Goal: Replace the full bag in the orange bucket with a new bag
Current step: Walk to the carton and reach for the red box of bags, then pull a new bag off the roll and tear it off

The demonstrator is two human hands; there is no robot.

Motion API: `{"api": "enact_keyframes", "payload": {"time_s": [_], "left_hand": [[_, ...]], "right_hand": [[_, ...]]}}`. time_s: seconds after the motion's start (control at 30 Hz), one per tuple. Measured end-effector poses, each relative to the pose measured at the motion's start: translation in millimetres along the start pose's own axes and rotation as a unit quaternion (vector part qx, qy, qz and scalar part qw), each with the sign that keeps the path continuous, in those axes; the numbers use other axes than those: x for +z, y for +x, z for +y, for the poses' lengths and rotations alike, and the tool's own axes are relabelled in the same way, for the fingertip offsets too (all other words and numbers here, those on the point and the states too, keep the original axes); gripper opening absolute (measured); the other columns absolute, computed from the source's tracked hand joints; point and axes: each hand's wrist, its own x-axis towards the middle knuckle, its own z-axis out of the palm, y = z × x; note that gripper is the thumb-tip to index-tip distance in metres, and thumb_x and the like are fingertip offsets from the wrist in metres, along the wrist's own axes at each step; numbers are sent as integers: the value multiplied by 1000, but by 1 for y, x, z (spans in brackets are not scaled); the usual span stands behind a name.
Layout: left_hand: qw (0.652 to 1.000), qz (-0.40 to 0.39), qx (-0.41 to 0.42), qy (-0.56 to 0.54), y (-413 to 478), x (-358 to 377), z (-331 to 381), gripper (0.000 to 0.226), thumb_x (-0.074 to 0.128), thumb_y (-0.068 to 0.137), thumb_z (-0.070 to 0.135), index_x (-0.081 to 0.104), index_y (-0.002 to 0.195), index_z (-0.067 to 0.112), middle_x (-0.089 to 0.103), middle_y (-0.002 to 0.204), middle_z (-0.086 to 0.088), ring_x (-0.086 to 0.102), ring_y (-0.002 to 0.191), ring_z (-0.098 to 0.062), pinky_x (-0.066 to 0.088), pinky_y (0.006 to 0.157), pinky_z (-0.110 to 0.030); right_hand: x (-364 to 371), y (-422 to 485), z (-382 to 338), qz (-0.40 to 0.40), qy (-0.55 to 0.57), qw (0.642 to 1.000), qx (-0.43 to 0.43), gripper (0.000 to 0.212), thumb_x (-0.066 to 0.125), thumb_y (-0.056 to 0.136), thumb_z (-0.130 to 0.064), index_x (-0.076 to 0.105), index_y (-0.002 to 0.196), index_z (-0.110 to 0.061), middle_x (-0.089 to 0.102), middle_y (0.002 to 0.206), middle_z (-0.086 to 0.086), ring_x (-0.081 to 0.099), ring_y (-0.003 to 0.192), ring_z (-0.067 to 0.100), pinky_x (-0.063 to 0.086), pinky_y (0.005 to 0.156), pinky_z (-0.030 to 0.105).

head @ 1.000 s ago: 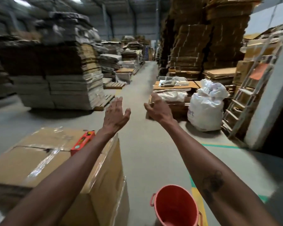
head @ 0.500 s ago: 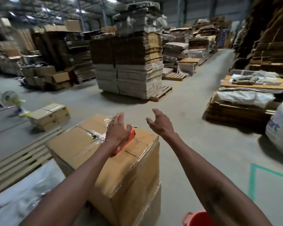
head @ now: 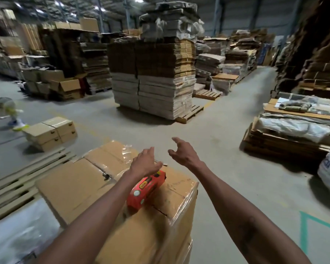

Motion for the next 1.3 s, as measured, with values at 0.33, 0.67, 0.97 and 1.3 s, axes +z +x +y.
{"api": "enact_keyframes", "payload": {"time_s": [0.33,0.67,0.97,1.3], "left_hand": [[980,-189,-55,4,40,61,-22,70,69,70,41,44,127,10,56,111,-6,61,100,-27,53,87,-39],[994,-88,-26,-56,24,80,-38,62,66,64,61,48,117,32,62,107,9,59,91,-16,49,78,-34],[992,-37,-9,-120,8,79,-45,73,72,63,62,44,127,40,57,101,20,60,89,-4,55,79,-27],[991,14,2,-135,0,77,-44,73,77,71,55,45,133,34,57,103,18,58,89,-4,53,77,-22]], "right_hand": [[72,59,36,-331,-42,940,-72,65,70,81,-1,50,142,-12,52,145,4,50,131,22,45,101,32],[86,58,90,-366,111,917,-110,55,86,69,-25,64,118,-19,68,114,-1,63,105,16,52,92,32],[94,43,113,-312,359,879,-7,18,72,88,-16,68,101,-3,70,98,13,64,89,20,54,83,36],[103,18,87,19,154,986,-54,18,60,90,-15,71,103,-20,62,112,-1,49,107,14,43,90,29]]}}
